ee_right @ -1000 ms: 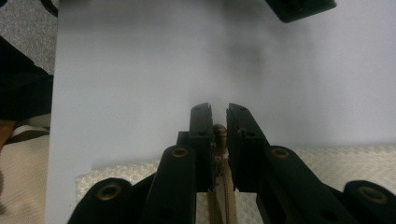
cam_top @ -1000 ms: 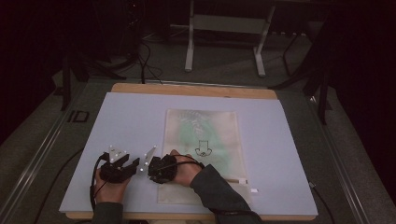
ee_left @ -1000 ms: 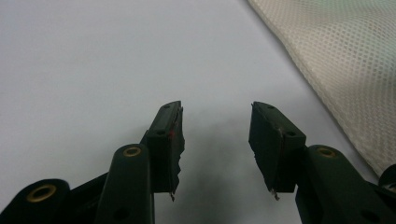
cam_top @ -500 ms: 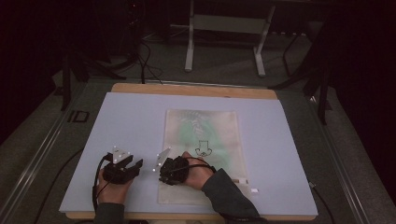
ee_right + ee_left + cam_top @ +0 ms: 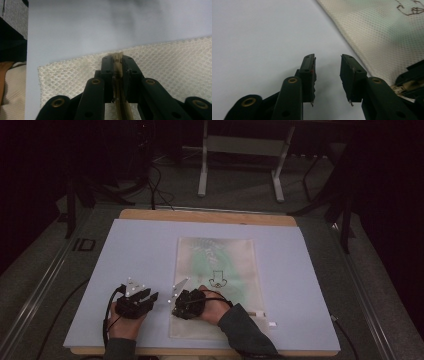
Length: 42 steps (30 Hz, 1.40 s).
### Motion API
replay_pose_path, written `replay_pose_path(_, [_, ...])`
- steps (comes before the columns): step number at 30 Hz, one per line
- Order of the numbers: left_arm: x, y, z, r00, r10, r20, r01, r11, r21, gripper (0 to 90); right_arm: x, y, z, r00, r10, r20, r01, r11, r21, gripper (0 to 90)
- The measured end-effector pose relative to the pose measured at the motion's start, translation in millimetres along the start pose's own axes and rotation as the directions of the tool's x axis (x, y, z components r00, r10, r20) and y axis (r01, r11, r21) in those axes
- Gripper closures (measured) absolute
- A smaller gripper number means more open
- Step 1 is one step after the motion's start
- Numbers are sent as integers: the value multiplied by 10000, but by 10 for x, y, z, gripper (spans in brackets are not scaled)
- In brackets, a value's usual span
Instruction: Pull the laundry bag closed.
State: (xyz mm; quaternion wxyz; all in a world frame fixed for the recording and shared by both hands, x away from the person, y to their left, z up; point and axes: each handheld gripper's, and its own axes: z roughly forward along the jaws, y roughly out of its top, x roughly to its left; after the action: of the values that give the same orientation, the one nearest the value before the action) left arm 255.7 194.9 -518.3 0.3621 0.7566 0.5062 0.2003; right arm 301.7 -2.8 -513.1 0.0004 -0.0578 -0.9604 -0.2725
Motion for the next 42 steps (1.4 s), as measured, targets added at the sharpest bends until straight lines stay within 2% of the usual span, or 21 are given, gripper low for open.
replay_pose_path(5, [-53,9,18,9995,181,268,-183,9998,75,696,-12,-28,1,9999,101,-90,-103,9997,-205,814])
replay_pose_path(7, [-89,16,31,9980,301,552,-308,9995,105,761,-4,-38,5,9999,93,-55,-94,9998,-189,814])
replay_pose_path(9, [-89,16,31,9980,301,552,-308,9995,105,774,-3,-41,7,10000,83,-49,-84,9997,-208,815])
replay_pose_path(10, [-131,29,45,9943,486,946,-499,9987,114,808,3,-52,12,9999,105,-28,-106,9996,-276,815])
replay_pose_path(12, [-155,35,53,9911,586,1192,-603,9981,107,851,9,-64,14,9999,146,10,-146,9993,-356,815])
replay_pose_path(14, [-178,40,66,9887,632,1357,-655,9978,125,885,19,-74,13,9998,175,72,-172,9990,-403,815])
replay_pose_path(21, [-247,47,122,9816,706,1773,-767,9967,275,889,31,-88,15,9996,222,164,-213,9985,-511,815])
replay_pose_path(34, [-415,47,245,9760,962,1954,-1076,9930,487,887,35,-103,18,9995,259,192,-247,9977,-632,815])
replay_pose_path(42, [-426,30,286,9769,1122,1816,-1280,9887,777,881,34,-112,17,9995,273,183,-260,9974,-674,815])
